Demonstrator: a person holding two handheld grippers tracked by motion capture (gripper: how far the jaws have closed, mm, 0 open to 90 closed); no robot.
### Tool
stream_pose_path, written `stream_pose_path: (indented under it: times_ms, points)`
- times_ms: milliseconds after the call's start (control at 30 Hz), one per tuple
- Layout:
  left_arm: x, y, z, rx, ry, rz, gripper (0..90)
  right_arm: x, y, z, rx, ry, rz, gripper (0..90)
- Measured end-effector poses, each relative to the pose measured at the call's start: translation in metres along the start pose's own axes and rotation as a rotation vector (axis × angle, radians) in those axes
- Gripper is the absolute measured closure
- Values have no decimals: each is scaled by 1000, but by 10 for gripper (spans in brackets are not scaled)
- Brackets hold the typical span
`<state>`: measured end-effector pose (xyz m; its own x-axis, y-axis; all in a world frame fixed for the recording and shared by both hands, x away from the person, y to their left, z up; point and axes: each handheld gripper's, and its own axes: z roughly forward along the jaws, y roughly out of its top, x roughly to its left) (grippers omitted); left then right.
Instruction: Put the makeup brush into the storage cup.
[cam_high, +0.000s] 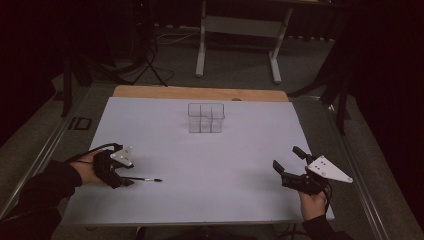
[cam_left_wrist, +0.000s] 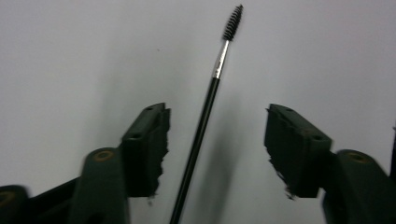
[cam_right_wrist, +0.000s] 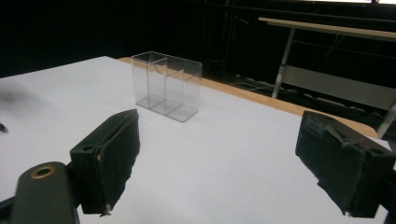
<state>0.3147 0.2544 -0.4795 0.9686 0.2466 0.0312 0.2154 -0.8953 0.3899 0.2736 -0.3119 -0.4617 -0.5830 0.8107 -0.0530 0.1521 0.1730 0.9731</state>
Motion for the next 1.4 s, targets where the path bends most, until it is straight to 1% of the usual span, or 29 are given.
stream_pose_path:
  times_ms: [33, 67, 100, 133, 167, 200, 233, 333, 400, 433, 467, 500, 533, 567, 633, 667, 733, 767, 867, 900, 933, 1067, 1133, 1200, 1267, 1300, 1333, 1367, 1400]
  points:
    - [0, 0, 1, 8, -4, 4, 463, 0, 0, 0, 1, 0, 0, 135]
    - [1, 0, 2, 19, -14, 14, 463, 0, 0, 0, 1, 0, 0, 135]
    - [1, 0, 3, 31, -8, 23, 494, 0, 0, 0, 1, 1, -2, 136]
    - [2, 0, 4, 41, -15, 29, 521, 0, 0, 0, 1, 1, -1, 136]
    - [2, 0, 6, 52, -16, 37, 521, 0, 0, 0, 1, 1, -1, 136]
    - [2, 1, 7, 66, -12, 44, 551, 0, 0, 0, 0, 1, -1, 136]
    - [2, 1, 9, 81, -16, 50, 551, 0, 0, 0, 0, 1, -1, 136]
    - [3, 1, 16, 126, 2, 61, 577, 0, 0, 0, 2, 1, -1, 136]
    - [3, 2, 17, 130, -2, 58, 578, 0, 0, 0, 1, 1, -1, 136]
    - [3, 2, 19, 143, 7, 66, 594, 0, 0, 0, 1, 1, 1, 136]
    - [3, 3, 20, 149, 7, 66, 597, 0, 0, 0, 1, 0, 0, 136]
    - [4, 4, 21, 157, 3, 68, 616, 0, 0, 0, 1, 0, 1, 137]
    - [4, 5, 22, 169, 12, 79, 643, -1, 0, 0, 1, 0, 1, 136]
    - [5, 5, 23, 179, 9, 79, 643, -1, 0, 0, 1, 0, 1, 136]
    - [6, 8, 24, 203, 5, 94, 664, -1, 0, 0, 1, 0, 2, 137]
    - [6, 9, 24, 213, -1, 94, 694, -1, 0, 0, 1, 0, 2, 137]
    - [7, 10, 25, 218, -3, 95, 704, -1, 0, 0, 1, 0, 2, 137]
    - [7, 11, 25, 227, -3, 106, 723, -1, 0, 0, 1, 0, 3, 137]
    - [8, 12, 28, 249, -14, 105, 738, -2, -1, 0, 1, -2, 8, 137]
    - [9, 12, 29, 252, -21, 98, 738, -2, -1, 0, 1, -2, 8, 137]
    - [8, 12, 31, 265, -22, 104, 744, -2, -1, 0, 1, -3, 10, 137]
    - [9, 12, 32, 273, -26, 97, 744, -2, 0, 0, 1, -3, 7, 137]
    - [10, 12, 33, 269, -31, 96, 744, -2, -1, 0, 2, -3, 8, 137]
    - [10, 12, 33, 267, -39, 98, 773, -2, -1, 0, 3, -3, 10, 137]
    - [9, 11, 33, 260, -44, 92, 806, -2, -1, 0, 3, -1, 8, 137]
    - [9, 9, 33, 244, -49, 93, 806, -2, -1, 0, 4, -2, 6, 137]
    - [9, 7, 32, 234, -52, 90, 847, -2, -1, 0, 6, 0, 7, 137]
    - [9, 5, 32, 221, -52, 97, 852, -1, -1, 1, 7, -2, 6, 137]
    - [9, 5, 32, 221, -52, 97, 852, -1, -1, 1, 7, -2, 6, 137]
